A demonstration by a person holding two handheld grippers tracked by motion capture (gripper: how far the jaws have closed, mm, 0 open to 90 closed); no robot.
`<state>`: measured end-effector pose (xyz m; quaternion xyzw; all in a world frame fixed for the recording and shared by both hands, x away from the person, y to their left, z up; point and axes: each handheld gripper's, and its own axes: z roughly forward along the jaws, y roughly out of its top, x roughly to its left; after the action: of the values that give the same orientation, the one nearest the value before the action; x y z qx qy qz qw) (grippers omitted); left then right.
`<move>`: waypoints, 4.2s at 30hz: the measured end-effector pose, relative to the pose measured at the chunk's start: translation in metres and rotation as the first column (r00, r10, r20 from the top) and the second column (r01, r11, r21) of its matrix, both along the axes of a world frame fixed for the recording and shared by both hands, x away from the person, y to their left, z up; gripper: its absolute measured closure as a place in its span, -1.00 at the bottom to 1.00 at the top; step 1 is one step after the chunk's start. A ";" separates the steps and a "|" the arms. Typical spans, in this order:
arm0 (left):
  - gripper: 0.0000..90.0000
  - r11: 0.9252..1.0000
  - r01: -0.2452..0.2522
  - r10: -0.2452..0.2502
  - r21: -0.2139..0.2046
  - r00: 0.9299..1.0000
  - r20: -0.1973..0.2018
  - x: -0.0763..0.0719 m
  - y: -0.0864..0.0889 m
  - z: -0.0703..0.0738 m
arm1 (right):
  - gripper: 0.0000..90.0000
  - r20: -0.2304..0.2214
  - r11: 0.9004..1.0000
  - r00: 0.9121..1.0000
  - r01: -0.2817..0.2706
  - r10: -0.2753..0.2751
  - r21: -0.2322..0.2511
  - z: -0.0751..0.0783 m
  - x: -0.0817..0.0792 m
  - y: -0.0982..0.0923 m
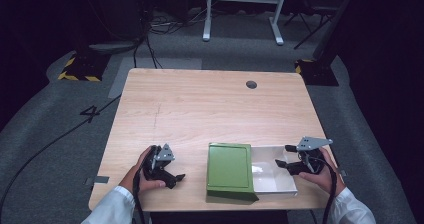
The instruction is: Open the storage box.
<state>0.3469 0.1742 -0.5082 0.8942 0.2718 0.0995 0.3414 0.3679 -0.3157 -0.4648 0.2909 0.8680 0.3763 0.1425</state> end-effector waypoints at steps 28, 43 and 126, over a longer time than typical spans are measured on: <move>-1.00 1.000 0.001 -0.001 -0.001 1.000 -0.001 0.000 0.000 0.000 | -0.58 0.076 1.000 0.997 -0.014 0.015 -0.008 0.029 -0.004 -0.009; -1.00 1.000 0.005 -0.005 -0.001 1.000 0.001 0.000 0.000 0.000 | -0.58 0.094 1.000 0.996 0.008 -0.009 0.014 0.035 -0.007 -0.025; -1.00 1.000 0.003 -0.003 0.001 1.000 -0.001 0.001 -0.001 0.000 | -0.63 -0.010 0.958 0.958 0.287 -0.287 0.024 -0.043 -0.023 -0.099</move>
<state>0.3479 0.1733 -0.5082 0.8947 0.2708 0.0987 0.3412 0.3453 -0.4149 -0.5075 0.4167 0.8124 0.3616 0.1890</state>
